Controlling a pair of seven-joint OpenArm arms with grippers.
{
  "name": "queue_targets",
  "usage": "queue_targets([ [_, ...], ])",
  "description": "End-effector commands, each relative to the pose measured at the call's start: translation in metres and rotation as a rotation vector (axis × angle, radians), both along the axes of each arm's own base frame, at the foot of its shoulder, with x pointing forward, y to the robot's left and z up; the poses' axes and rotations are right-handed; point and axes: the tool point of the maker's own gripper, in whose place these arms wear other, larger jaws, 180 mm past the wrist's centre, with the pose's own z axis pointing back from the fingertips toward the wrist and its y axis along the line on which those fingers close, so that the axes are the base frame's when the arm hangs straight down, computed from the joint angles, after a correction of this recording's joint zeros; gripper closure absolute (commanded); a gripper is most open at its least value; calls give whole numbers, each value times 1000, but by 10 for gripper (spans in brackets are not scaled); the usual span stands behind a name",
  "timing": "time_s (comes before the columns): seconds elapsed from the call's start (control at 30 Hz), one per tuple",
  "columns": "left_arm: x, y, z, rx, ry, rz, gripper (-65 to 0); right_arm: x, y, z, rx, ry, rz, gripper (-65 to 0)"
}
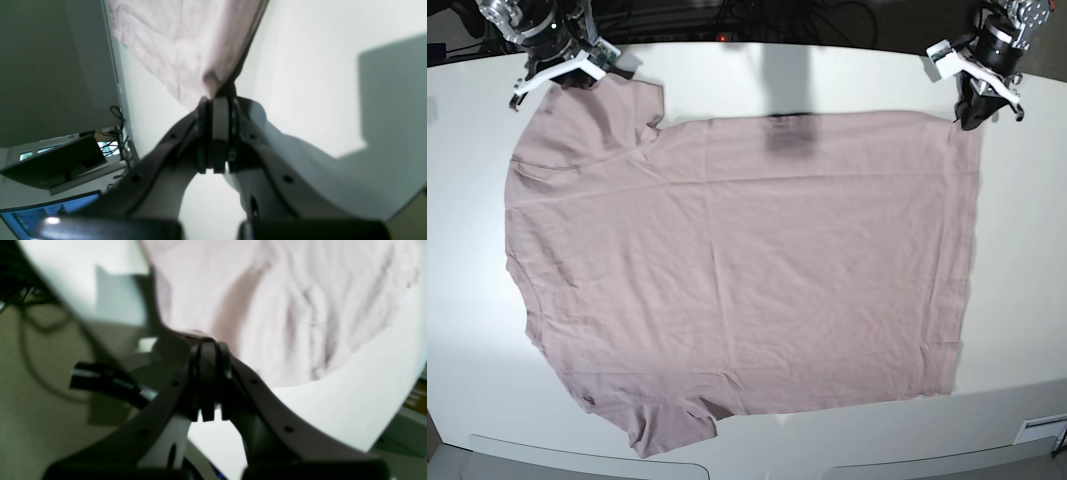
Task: Fold the T-shirt properly
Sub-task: 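Lift the hem corners with both grippers, then carry the hem with both grippers across the shirt toward the collar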
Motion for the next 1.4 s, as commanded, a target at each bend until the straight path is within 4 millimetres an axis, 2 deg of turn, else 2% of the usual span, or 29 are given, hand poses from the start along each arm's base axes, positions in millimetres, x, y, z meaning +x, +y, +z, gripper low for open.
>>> queue_targets([
  [0.0,6,6,6,10,-23,3,0,13,-2,10,0,-51,-4,0],
  [0.17,33,8,16,-34,-77,54,0,42,4,18,90,-103,-100,0],
  [0.37,65,1,30,-73,-153,81,0,74,36,26,273,-187,-221,0],
  [0.5,72,-10,31,-107,-174,110,0,90,54,32,351,-238,-273,0],
  [0.63,75,-5,36,-93,-194,152,0,105,61,40,384,-278,-287,0],
  [0.73,83,2,51,-84,-248,201,0,114,61,46,393,-304,-284,0],
  [0.93,99,-10,87,-123,-330,231,0,136,67,60,451,-345,-300,0],
  [1.07,106,-9,110,-130,-367,304,0,145,69,66,466,-366,-307,0],
  [1.23,111,-14,134,-159,-412,338,0,144,74,65,499,-356,-323,0],
  [1.37,113,-18,141,-174,-425,332,0,144,74,64,496,-352,-327,0],
])
